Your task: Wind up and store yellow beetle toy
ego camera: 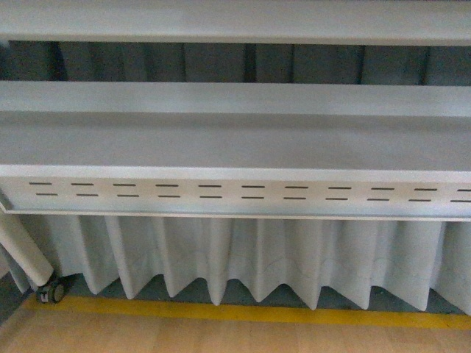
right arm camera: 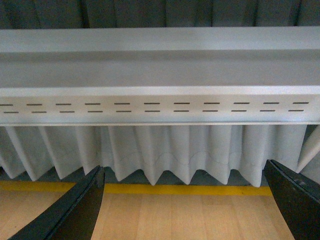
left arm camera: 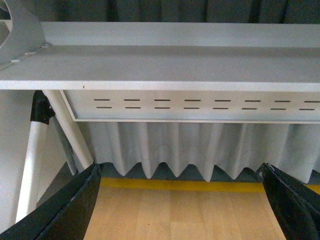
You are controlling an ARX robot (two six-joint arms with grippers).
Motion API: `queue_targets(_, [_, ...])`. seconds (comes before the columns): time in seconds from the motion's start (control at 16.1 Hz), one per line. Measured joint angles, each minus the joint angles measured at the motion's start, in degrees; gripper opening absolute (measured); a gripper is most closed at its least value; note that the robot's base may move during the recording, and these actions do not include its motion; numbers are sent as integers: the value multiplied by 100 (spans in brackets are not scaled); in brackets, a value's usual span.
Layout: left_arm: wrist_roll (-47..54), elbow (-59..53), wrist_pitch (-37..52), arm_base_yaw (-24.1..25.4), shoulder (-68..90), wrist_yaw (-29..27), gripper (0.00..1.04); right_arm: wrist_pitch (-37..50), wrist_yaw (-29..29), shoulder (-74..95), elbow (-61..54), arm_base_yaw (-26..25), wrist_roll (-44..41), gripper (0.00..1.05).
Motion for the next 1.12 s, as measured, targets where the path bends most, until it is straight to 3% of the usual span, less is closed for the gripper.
queue_targets(1.12, [-4,0,7,0,0,2,98,9,9,0,0,0,4,98])
